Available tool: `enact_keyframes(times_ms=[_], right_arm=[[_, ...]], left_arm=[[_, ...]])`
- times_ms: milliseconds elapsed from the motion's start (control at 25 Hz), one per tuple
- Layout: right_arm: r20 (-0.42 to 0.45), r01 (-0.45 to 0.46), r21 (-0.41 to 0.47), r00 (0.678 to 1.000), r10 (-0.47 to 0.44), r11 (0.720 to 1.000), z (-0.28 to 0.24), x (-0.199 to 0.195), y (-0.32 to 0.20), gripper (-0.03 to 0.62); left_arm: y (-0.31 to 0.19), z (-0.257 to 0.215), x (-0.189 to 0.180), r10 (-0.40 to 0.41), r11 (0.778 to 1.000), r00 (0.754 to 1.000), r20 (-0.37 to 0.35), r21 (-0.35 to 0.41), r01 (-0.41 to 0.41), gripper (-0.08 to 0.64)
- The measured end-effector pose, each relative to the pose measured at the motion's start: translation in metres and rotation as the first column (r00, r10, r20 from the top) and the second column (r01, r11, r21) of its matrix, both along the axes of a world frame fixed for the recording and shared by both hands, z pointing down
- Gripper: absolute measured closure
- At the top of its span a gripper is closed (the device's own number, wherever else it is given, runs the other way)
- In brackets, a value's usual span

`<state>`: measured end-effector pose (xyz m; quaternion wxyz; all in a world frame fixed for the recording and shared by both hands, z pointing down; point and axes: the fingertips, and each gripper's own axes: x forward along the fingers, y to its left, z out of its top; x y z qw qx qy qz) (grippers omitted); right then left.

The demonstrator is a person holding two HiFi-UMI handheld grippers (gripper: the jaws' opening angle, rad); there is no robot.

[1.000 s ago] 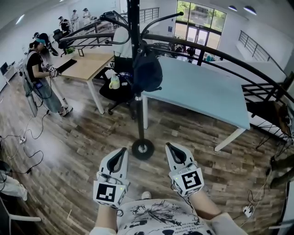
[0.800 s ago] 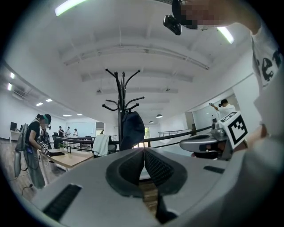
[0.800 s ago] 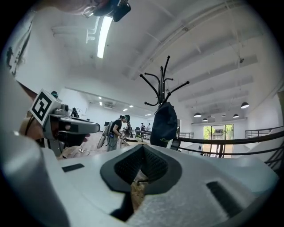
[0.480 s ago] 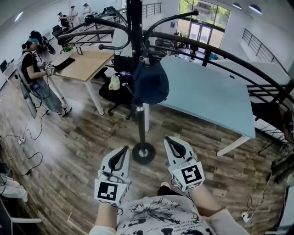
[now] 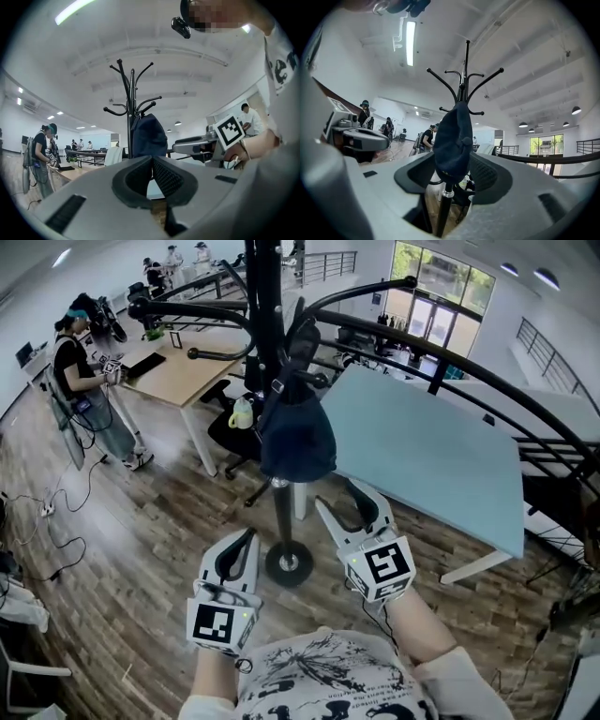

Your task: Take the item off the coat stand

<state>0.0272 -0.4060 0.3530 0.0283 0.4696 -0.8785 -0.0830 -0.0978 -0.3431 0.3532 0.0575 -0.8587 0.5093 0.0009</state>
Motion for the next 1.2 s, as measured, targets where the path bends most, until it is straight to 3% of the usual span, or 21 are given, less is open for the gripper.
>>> enact_keyframes(times_ms=[160,480,560,840,1200], right_arm=[[0.012,0.066,-0.008,0.998,-0.066,0.998,-0.006,-0.004,-0.031,0.306],[-0.025,0.149,0.011,0.989,-0.149,0.989,-0.026,-0.034,-0.061,0.300],[-0.006,0.168,0.014,0.986,-0.168,0.986,-0.030,-0.038,-0.067,0.388],[0.005,0.169,-0.007,0.986,-0.169,0.986,-0.028,-0.049,-0.080,0.586],[-0.043,0.104,0.090,0.994,-0.100,0.990,-0.052,-0.036,-0.069,0.591]], left_arm=[[-0.007,0.003,0.016,-0.012,1.000,1.000,0.016,-0.001,0.012,0.555],[-0.012,0.011,0.012,-0.041,0.998,0.999,0.033,-0.044,0.043,0.555],[-0.014,0.014,0.012,-0.050,0.998,0.998,0.037,-0.046,0.052,0.555],[-0.016,0.018,0.015,-0.040,0.998,0.999,0.037,-0.046,0.041,0.555],[-0.010,0.017,0.008,-0.039,0.998,0.998,0.040,-0.048,0.041,0.555]])
